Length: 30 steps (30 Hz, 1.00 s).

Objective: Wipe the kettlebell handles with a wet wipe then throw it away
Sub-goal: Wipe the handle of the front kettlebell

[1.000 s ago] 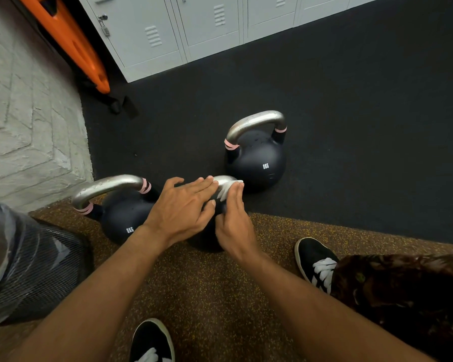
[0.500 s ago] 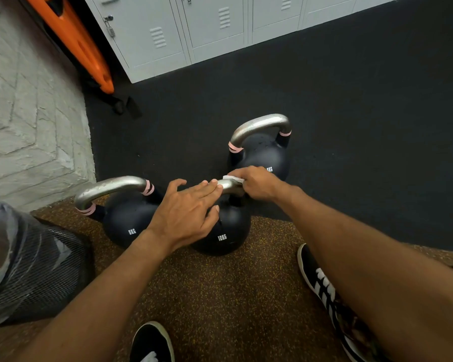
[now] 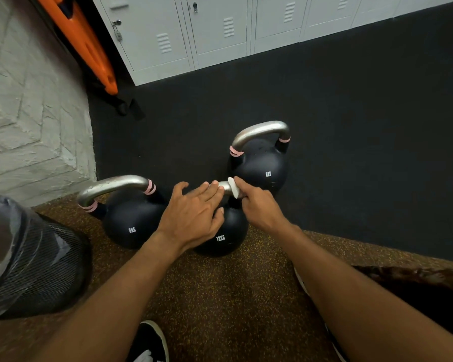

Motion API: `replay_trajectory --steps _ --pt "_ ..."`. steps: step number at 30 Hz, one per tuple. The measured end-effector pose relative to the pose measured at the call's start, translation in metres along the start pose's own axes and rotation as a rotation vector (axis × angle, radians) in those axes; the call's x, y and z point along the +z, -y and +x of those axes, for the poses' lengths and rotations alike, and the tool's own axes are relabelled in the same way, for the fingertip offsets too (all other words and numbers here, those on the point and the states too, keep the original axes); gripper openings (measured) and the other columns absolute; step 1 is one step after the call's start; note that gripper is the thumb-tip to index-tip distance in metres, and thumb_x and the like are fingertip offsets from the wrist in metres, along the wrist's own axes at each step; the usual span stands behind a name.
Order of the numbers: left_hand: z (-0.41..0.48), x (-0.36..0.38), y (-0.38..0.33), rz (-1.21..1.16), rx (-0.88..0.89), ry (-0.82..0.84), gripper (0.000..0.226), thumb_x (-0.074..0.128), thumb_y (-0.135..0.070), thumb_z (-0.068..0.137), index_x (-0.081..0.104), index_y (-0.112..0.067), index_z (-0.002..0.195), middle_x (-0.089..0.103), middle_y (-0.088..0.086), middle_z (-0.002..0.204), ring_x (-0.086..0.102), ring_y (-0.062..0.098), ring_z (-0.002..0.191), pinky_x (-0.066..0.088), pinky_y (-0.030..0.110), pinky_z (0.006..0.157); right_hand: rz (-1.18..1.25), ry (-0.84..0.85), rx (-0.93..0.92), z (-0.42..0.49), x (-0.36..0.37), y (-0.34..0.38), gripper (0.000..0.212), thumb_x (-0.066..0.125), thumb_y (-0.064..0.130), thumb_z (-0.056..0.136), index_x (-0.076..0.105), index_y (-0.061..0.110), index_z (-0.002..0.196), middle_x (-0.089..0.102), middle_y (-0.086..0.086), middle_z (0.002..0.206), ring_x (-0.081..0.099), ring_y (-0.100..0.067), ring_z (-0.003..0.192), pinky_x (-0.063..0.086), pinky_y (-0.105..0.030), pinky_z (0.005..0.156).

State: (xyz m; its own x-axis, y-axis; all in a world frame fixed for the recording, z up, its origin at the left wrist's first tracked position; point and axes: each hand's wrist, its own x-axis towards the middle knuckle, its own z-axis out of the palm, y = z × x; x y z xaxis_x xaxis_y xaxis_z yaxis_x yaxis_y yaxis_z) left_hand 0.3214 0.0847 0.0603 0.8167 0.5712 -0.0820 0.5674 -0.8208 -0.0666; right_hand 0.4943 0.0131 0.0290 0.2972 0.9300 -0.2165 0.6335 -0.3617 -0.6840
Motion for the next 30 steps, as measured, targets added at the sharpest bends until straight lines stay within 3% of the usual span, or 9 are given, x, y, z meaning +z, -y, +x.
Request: replay_trajectory --steps 3,6,10,16,19,21,24,28,30 --pt "0.001 0.0 -0.001 -0.012 -0.005 -0.005 0.061 0.028 -0.045 0.096 0.053 -0.014 0.142 0.054 0.006 0.147 0.054 0.017 0.133 0.035 0.054 0.108 0.115 -0.042 0.039 -0.01 0.013 0.002 0.061 0.039 0.005 0.098 0.026 0.021 0.156 0.047 -0.013 0.149 0.047 -0.029 0.133 0.037 -0.035 0.11" --pt "0.0 0.001 -0.001 -0.021 -0.01 -0.026 0.059 0.03 -0.042 0.095 0.055 -0.013 0.14 0.056 0.007 0.145 0.056 0.018 0.131 0.037 0.054 0.107 0.246 -0.124 0.066 -0.015 0.037 0.008 0.059 0.04 0.01 0.098 0.022 0.025 0.152 0.045 -0.014 0.149 0.05 -0.032 0.131 0.044 -0.05 0.106" --pt "0.001 0.003 -0.001 -0.037 -0.007 -0.046 0.057 0.033 -0.041 0.094 0.058 -0.013 0.138 0.058 0.008 0.142 0.058 0.019 0.128 0.038 0.055 0.105 0.361 -0.12 0.08 -0.028 0.066 0.022 0.069 0.038 0.034 0.102 -0.01 0.043 0.15 0.017 -0.005 0.164 0.032 -0.034 0.144 0.037 -0.057 0.111" --pt "0.002 0.005 0.0 -0.037 -0.003 -0.051 0.058 0.032 -0.041 0.094 0.059 -0.014 0.137 0.058 0.006 0.142 0.057 0.017 0.129 0.037 0.054 0.105 0.368 -0.123 0.175 -0.019 0.053 0.022 0.072 0.038 0.023 0.099 -0.006 0.031 0.155 0.017 -0.01 0.164 0.033 -0.034 0.142 0.036 -0.053 0.112" --pt "0.003 0.004 0.0 -0.058 -0.001 -0.054 0.057 0.032 -0.042 0.094 0.059 -0.016 0.137 0.058 0.006 0.142 0.058 0.018 0.129 0.036 0.054 0.106 0.273 -0.064 0.034 -0.033 0.058 0.022 0.067 0.031 0.038 0.104 -0.01 0.029 0.156 -0.011 -0.002 0.166 0.011 -0.032 0.151 0.03 -0.054 0.116" --pt "0.003 0.005 0.0 -0.064 -0.007 -0.054 0.057 0.03 -0.042 0.094 0.059 -0.017 0.137 0.057 0.004 0.143 0.057 0.017 0.13 0.035 0.054 0.107 0.274 -0.055 0.011 -0.037 0.066 0.02 0.065 0.028 0.042 0.105 -0.011 0.03 0.155 -0.02 0.003 0.164 0.009 -0.031 0.152 0.03 -0.054 0.116" --pt "0.003 0.007 0.0 -0.059 -0.013 -0.06 0.058 0.032 -0.042 0.094 0.06 -0.017 0.137 0.058 0.004 0.143 0.057 0.016 0.13 0.035 0.054 0.107 0.345 -0.106 0.053 -0.034 0.072 0.021 0.067 0.027 0.045 0.104 -0.014 0.03 0.155 -0.019 0.005 0.164 0.009 -0.028 0.152 0.026 -0.052 0.118" --pt "0.002 0.008 0.0 -0.07 -0.012 -0.06 0.058 0.031 -0.042 0.094 0.059 -0.016 0.138 0.058 0.004 0.143 0.056 0.016 0.13 0.036 0.054 0.106 0.418 -0.144 0.198 -0.025 0.075 0.021 0.069 0.037 0.034 0.1 -0.003 0.028 0.156 0.009 -0.004 0.166 0.022 -0.034 0.148 0.029 -0.053 0.116" --pt "0.002 0.008 0.001 -0.072 -0.012 -0.061 0.058 0.031 -0.042 0.094 0.059 -0.016 0.138 0.058 0.004 0.143 0.057 0.016 0.13 0.036 0.054 0.106 0.378 -0.13 0.192 -0.026 0.074 0.018 0.069 0.035 0.027 0.1 -0.005 0.028 0.156 0.01 -0.005 0.166 0.023 -0.035 0.148 0.029 -0.053 0.117"
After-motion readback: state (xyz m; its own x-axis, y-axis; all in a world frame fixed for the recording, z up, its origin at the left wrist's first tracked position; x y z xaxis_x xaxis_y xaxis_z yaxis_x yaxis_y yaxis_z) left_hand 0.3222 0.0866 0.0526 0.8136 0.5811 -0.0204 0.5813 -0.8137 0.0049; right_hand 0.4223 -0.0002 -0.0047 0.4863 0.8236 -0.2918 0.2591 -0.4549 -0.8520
